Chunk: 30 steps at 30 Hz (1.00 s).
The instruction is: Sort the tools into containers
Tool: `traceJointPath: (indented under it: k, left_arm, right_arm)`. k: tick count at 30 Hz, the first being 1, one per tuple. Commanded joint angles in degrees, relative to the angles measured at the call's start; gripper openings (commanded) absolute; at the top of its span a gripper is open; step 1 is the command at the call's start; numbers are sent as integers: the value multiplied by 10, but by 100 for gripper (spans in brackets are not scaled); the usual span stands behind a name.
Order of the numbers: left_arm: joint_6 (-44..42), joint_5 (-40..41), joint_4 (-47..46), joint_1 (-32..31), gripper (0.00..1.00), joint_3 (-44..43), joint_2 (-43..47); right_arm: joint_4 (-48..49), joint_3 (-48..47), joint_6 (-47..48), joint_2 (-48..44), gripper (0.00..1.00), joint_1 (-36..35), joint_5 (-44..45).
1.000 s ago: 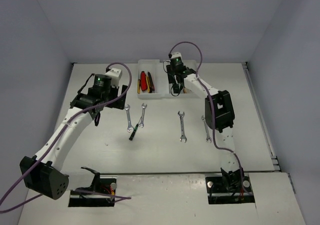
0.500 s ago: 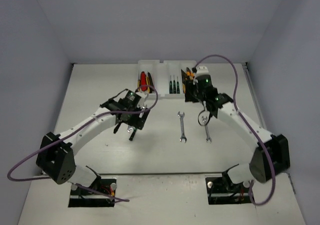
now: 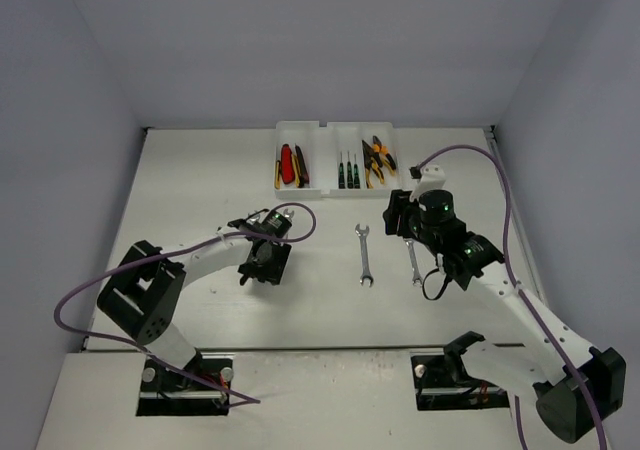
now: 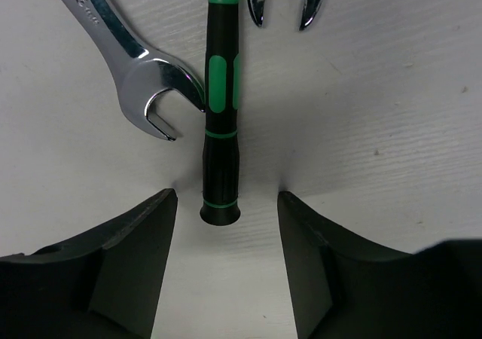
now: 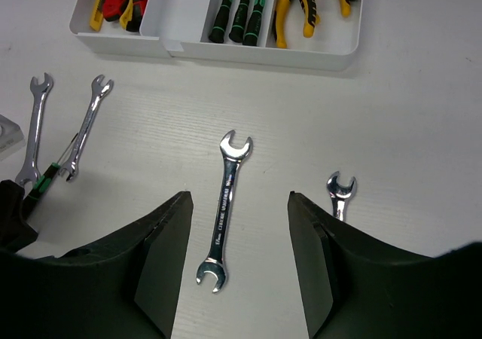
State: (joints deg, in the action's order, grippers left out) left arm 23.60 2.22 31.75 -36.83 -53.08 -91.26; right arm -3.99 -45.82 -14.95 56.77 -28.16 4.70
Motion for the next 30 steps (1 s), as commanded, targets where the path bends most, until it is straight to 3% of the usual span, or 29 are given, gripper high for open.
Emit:
traceJointPath:
  k: [1, 7, 12, 14, 20, 30]
  left_arm:
    - [30, 18, -47, -6, 47, 9, 25]
    - [27, 20, -75, -7, 35, 16, 10]
    - [27, 16, -79, -15, 7, 15, 15]
    - [27, 16, -77, -21, 2, 17, 36]
    - [30, 2, -87, -44, 0, 11, 139]
    - [53, -148, -220, -58, 0, 6, 229]
  right_arm:
    - [26, 12, -15, -6, 51, 1, 16]
    - [27, 15, -23, 14, 51, 1, 7]
    - [27, 20, -29, 14, 51, 0, 1]
    - [29, 24, -32, 15, 51, -1, -1]
    - [54, 32, -68, 17, 51, -13, -60]
    - [149, 18, -127, 24, 55, -104, -70]
